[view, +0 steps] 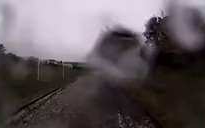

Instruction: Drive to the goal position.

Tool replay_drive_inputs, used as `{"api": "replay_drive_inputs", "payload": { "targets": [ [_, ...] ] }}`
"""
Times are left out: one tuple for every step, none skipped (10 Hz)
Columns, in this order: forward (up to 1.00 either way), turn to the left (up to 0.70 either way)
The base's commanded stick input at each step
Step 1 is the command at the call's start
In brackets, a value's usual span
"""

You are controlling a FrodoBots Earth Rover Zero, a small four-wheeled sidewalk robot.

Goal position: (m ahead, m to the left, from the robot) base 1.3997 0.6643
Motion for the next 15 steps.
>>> {"api": "replay_drive_inputs", "payload": {
  "targets": [
    [0.7, 0.0],
    [0.7, 0.0],
    [0.7, 0.0],
    [0.7, 0.0],
    [0.7, 0.0],
    [0.7, 0.0],
    [0.7, 0.06],
    [0.7, 0.16],
    [0.7, 0.26],
    [0.7, 0.28],
    [0.7, 0.28],
    [0.7, 0.0],
    [0.7, 0.0],
    [0.7, 0.0],
    [0.7, 0.0]
  ]
}}
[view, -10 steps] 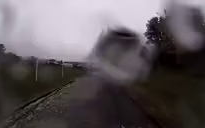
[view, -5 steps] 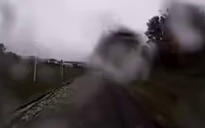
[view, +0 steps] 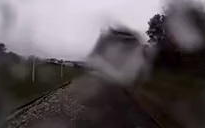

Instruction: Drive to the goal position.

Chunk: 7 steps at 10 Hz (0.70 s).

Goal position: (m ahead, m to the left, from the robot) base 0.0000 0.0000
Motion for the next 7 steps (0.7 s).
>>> {"api": "replay_drive_inputs", "payload": {
  "targets": [
    [0.7, 0.0],
    [0.7, 0.0],
    [0.7, 0.0],
    [0.7, 0.0],
    [0.7, 0.0],
    [0.7, 0.0],
    [0.7, 0.0]
  ]
}}
